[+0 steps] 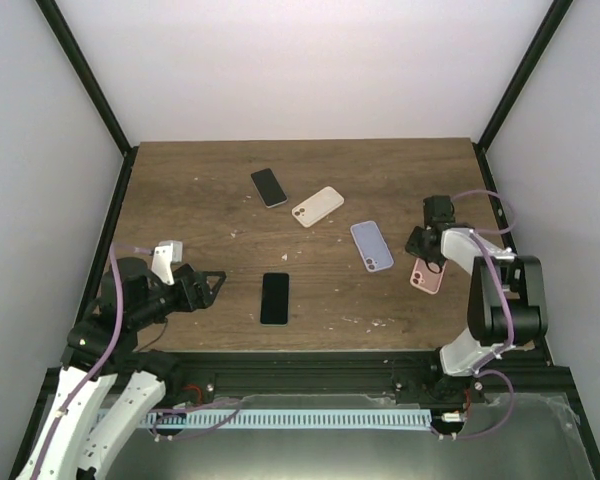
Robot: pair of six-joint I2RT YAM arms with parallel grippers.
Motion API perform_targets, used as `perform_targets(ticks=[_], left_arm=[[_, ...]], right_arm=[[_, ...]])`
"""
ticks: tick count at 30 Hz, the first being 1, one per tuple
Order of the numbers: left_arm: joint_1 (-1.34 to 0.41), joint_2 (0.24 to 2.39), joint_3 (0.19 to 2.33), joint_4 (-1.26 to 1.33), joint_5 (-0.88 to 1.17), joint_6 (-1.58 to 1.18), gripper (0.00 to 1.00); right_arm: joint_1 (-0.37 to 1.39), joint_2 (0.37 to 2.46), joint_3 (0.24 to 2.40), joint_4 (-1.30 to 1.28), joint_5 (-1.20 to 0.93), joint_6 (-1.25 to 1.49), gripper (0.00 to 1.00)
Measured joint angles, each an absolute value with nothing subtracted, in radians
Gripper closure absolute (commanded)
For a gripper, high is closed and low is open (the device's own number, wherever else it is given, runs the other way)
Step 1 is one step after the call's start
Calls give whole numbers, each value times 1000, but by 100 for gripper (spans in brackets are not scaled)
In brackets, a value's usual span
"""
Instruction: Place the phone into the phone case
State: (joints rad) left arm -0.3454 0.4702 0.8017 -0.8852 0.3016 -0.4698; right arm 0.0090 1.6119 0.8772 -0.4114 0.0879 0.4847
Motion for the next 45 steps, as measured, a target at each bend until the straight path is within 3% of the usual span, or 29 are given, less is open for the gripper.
perform_targets(ticks=[8, 10, 17, 24, 32, 36, 45], left_arm=[[-345, 470, 802, -900, 265, -492, 4], [-345, 472, 802, -905, 252, -498, 0], [-345, 487, 802, -912, 239, -508, 0], [-345, 463, 802, -910, 260, -487, 0], [-345, 350, 802, -880, 244, -467, 0], [-345, 347, 797, -865, 233, -467, 0], [-345, 355, 788, -860, 226, -467, 0]], right_arm=[[35, 1404, 847, -461, 9, 479, 99], [73, 1343, 831, -469, -12, 480, 99], [282, 1226, 785, -478, -113, 539, 99], [539, 1256, 784, -458, -129, 635, 99], [722, 1485, 829, -414, -104, 675, 98], [772, 1548, 844, -399, -92, 699, 86], [851, 1602, 941, -416, -67, 794, 38]])
